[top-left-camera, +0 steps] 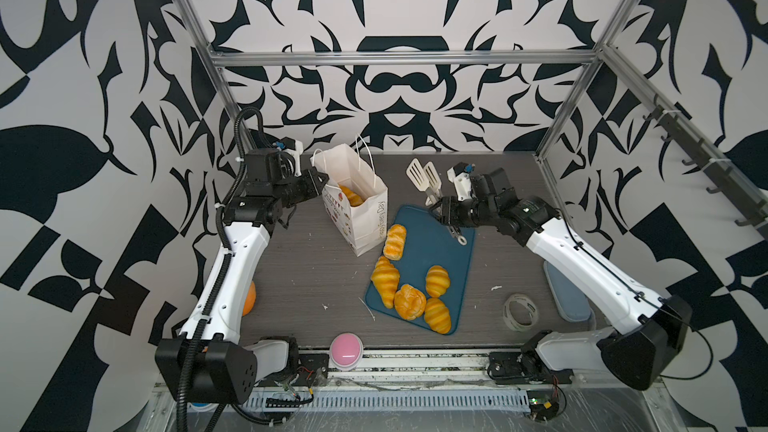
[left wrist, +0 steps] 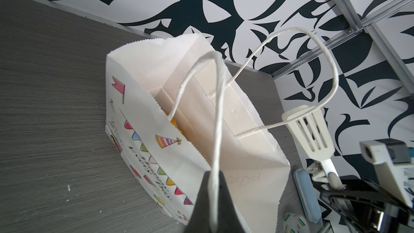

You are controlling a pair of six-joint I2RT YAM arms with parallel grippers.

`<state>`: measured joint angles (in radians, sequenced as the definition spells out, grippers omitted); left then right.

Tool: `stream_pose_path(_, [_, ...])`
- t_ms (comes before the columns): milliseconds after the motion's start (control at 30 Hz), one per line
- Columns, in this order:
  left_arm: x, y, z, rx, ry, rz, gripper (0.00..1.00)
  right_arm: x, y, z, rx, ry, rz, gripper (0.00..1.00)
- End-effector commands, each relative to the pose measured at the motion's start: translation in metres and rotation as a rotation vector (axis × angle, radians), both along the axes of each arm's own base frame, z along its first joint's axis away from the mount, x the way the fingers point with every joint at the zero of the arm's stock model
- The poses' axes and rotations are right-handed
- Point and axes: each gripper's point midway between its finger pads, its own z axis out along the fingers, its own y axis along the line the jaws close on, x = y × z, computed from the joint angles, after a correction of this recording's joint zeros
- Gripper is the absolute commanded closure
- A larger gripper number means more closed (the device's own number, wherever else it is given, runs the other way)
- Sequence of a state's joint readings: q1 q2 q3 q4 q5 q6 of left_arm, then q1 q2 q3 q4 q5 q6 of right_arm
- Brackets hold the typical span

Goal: Place the fake bread into the paper bag
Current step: 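Lower the tongs onto the tray toward a pale puffy roll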

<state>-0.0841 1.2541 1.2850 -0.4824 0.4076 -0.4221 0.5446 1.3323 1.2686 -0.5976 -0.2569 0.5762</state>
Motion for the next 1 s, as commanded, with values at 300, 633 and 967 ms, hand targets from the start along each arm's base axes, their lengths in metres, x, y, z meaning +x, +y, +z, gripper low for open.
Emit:
stream_pose_path(300, [-0.001,0.000,-0.004,-0.008,0.010,-0.002,1.00,-0.006,0.006,-0.041,0.050,0.114,-0.022,0.57])
stream_pose_path(633, [0.000,0.000,-0.005,-0.010,0.015,-0.002,1.00,-0.018,0.006,-0.079,0.037,0.222,-0.024,0.56])
stream_pose_path(967, [0.000,0.000,-0.006,-0.007,0.018,-0.001,1.00,-0.027,0.028,-0.109,0.029,0.283,0.022,0.56])
